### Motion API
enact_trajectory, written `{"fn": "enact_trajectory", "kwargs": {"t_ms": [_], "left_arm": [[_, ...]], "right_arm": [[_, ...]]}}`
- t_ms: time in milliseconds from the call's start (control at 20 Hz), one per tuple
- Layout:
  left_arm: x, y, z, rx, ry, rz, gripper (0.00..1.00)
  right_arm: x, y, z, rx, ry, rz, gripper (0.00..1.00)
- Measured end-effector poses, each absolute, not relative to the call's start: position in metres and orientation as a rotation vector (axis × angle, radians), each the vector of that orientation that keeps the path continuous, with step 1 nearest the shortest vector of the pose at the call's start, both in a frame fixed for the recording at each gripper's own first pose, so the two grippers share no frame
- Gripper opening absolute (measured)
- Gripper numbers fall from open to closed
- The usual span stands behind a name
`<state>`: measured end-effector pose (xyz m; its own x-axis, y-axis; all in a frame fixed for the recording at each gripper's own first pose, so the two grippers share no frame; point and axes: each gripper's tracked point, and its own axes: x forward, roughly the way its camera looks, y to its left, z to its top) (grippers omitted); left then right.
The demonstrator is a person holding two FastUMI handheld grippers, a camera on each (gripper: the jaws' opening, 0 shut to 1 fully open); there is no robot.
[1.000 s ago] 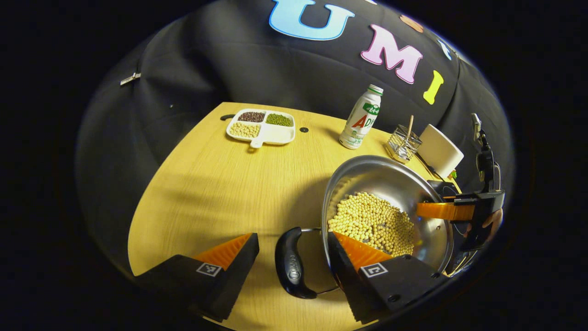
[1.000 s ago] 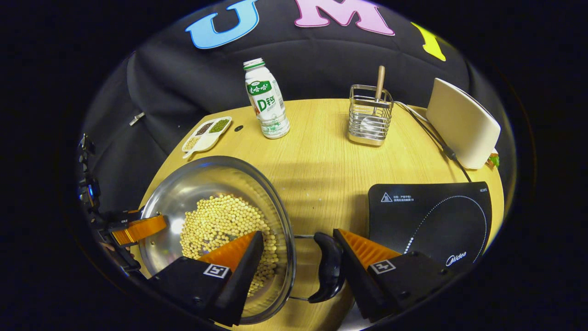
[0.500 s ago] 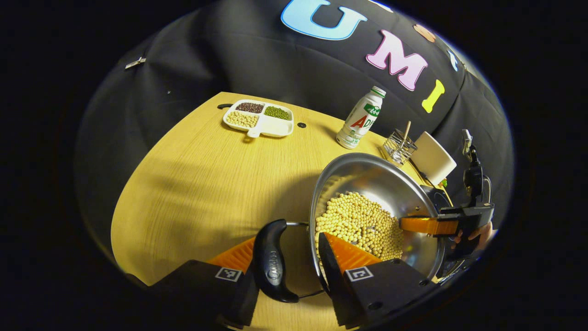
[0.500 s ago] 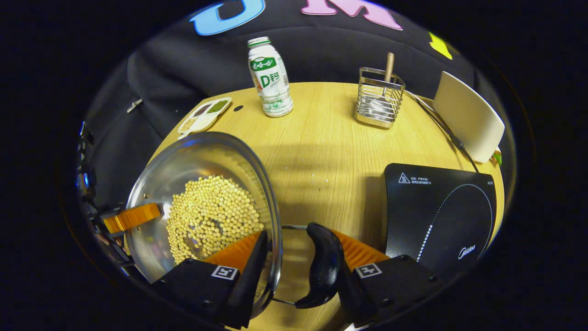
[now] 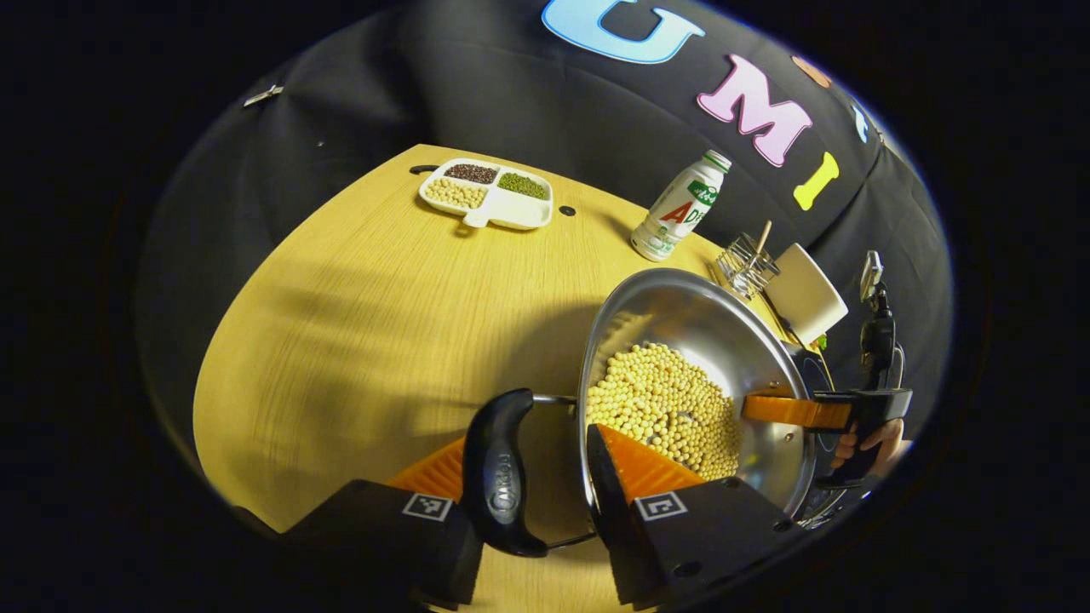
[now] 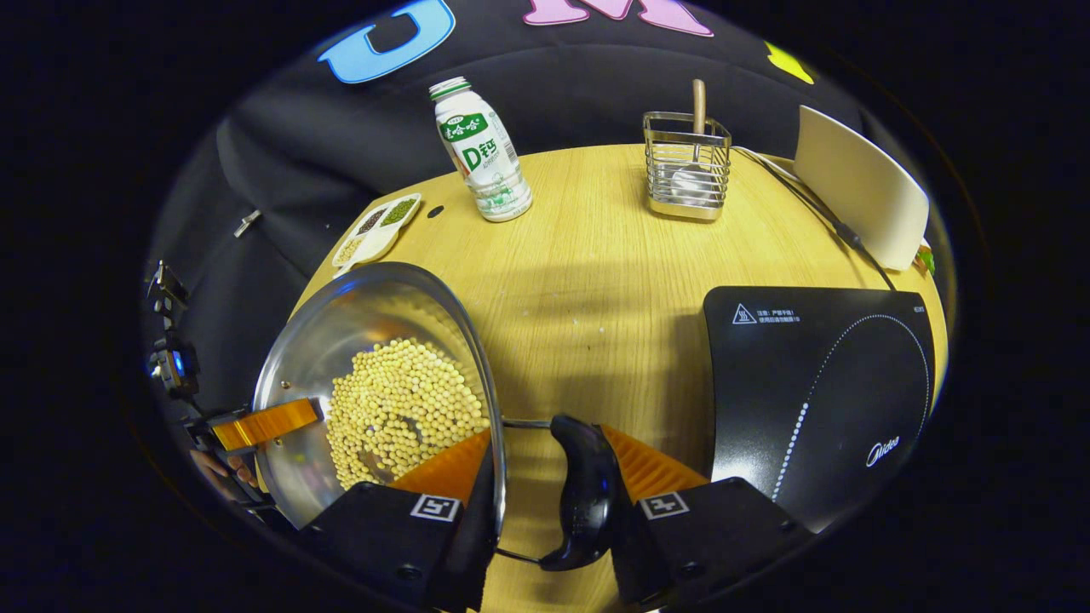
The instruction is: First push the handle of the pot to place it horizontally, then grasp the pot with both hands and set it on the induction cooktop.
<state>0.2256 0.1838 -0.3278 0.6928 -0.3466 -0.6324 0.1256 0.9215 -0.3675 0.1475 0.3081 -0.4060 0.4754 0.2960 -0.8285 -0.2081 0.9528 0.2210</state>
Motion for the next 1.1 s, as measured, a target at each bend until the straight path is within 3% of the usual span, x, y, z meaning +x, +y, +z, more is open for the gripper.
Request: {"fn": "enact_trajectory", "kwargs": {"t_ms": [300, 350, 600, 750, 900, 1000, 1100], "left_arm": [[0.222, 0.183, -0.328, -0.296, 0.766, -0.239, 0.59], [0.219, 0.184, -0.328, -0.292, 0.77, -0.235, 0.59], [0.195, 0.195, -0.298, -0.271, 0.757, -0.221, 0.58], [0.189, 0.18, -0.278, -0.27, 0.748, -0.219, 0.59], [0.181, 0.158, -0.259, -0.271, 0.746, -0.227, 0.59], [0.177, 0.139, -0.247, -0.261, 0.745, -0.237, 0.59], [0.174, 0.116, -0.236, -0.244, 0.738, -0.247, 0.59]], "right_arm": [[0.14, 0.309, -0.407, 0.098, 1.045, 0.305, 0.59], [0.141, 0.31, -0.407, 0.1, 1.045, 0.31, 0.55], [0.149, 0.304, -0.402, 0.116, 1.017, 0.329, 0.59], [0.152, 0.297, -0.394, 0.12, 0.994, 0.342, 0.55], [0.154, 0.29, -0.384, 0.134, 0.977, 0.344, 0.59], [0.153, 0.282, -0.377, 0.144, 0.966, 0.343, 0.54], [0.153, 0.273, -0.373, 0.164, 0.97, 0.336, 0.59]]}}
